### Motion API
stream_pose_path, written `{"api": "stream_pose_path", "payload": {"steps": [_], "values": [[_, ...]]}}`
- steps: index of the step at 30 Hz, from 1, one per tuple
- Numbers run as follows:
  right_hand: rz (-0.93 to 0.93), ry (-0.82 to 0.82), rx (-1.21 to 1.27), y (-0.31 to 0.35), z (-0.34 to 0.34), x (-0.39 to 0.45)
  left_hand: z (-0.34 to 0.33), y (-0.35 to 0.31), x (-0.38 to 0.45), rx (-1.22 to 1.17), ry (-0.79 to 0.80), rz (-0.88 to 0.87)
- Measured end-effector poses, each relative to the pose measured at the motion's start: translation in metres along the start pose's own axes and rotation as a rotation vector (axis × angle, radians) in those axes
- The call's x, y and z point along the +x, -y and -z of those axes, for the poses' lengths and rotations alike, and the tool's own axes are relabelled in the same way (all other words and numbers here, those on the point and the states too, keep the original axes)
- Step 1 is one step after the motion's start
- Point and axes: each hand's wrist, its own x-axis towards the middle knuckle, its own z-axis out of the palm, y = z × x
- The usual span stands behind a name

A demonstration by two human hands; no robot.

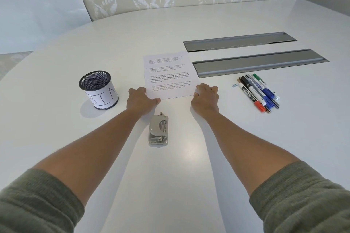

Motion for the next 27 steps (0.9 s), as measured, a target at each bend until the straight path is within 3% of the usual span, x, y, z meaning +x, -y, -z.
{"api": "stream_pose_path", "payload": {"steps": [17,23,27], "values": [[-0.007,0.001,0.042,0.0,0.004,-0.007,-0.002,0.003,-0.003,0.04,-0.012,-0.017],[-0.041,-0.008,0.065,-0.001,0.006,-0.023,-0.001,0.008,-0.012,-0.059,-0.034,-0.029],[-0.022,-0.004,0.072,-0.002,0.008,-0.037,-0.003,0.01,-0.022,-0.255,-0.058,-0.05]]}}
